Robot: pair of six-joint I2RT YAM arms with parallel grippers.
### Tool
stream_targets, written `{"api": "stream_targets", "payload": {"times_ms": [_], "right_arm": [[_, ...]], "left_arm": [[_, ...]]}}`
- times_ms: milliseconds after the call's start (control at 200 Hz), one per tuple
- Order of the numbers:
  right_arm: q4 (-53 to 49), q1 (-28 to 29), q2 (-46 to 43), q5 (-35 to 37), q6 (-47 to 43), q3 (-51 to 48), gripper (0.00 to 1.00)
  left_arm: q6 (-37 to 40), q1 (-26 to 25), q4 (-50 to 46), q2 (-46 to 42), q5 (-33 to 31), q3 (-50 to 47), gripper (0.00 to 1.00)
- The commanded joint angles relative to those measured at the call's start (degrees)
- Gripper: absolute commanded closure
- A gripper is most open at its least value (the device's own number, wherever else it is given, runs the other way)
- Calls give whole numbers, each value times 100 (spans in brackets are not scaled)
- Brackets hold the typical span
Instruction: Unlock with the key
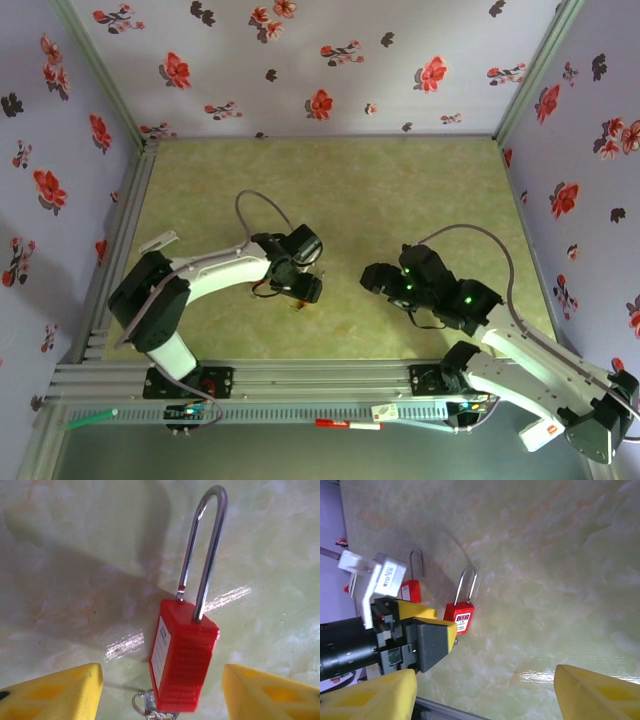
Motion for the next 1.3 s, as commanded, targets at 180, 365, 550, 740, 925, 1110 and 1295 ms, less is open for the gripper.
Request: {"api": "stream_targets", "payload": {"times_ms": [180,365,550,740,925,1110,1295], "right_arm": [[-249,41,-247,221,112,-60,27],[-217,46,-264,221,60,-89,27],[-71,-11,-242,264,241,-208,27],[893,-407,-48,-165,1041,-482,26],[2360,-814,803,-919,1531,-582,26],[2687,-1093,1463,-1231,1472,-553,25],[4100,-1334,2238,-1762,1814,-943,26]], "left_arm": [[7,-211,-467,594,-387,551,50],[-55,-300,-660,702,-416,545,65],[15,-345,-886,492,-491,611,85],[568,-522,-1281,-174,-1181,894,88],[1429,-840,-1889,-458,-2539,1298,91],[2435,-872,-2233,-317,-2792,1479,93],[2897,-1042,-2431,-416,-3493,1805,93]]}}
